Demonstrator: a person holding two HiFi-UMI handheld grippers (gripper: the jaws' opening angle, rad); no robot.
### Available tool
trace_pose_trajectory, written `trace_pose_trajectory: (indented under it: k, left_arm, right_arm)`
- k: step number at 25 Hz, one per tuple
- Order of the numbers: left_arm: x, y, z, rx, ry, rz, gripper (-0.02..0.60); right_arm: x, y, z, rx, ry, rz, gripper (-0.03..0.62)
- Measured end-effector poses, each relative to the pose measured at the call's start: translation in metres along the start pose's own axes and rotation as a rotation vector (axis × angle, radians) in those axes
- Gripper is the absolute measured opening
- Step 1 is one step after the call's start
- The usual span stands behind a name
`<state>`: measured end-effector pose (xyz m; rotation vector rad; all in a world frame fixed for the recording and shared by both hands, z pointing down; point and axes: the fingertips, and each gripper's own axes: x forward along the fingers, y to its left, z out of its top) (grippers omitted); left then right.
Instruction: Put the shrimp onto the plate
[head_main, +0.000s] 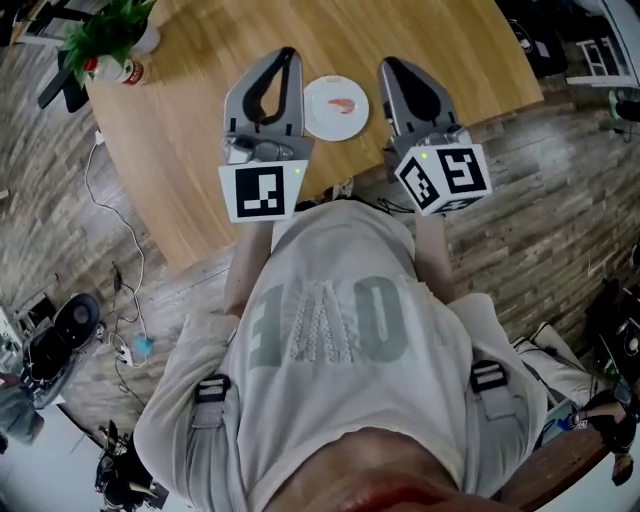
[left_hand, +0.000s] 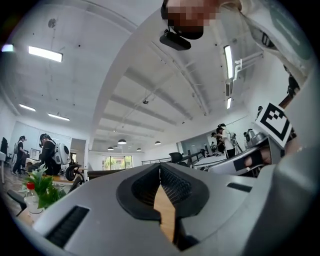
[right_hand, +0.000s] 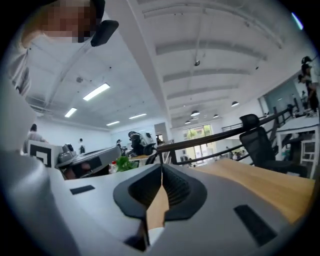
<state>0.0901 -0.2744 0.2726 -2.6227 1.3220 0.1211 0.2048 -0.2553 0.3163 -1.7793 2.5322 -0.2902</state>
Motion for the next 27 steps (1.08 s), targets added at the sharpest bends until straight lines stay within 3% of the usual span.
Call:
trace_pose_trajectory:
  k: [6,27]
  left_arm:
    - [0.000,-0.014,0.001,0.018,0.008,-0.034,0.010]
    - [-0.002,-0.020,0.004,0.016,0.006,-0.039,0.010]
  right_arm:
    - [-0.024,-0.003,-0.017,-0.041,0.015,-0.114,0.020]
    - [-0.036,-0.002,-0.018,-0.099,0.034,-0.130,0.020]
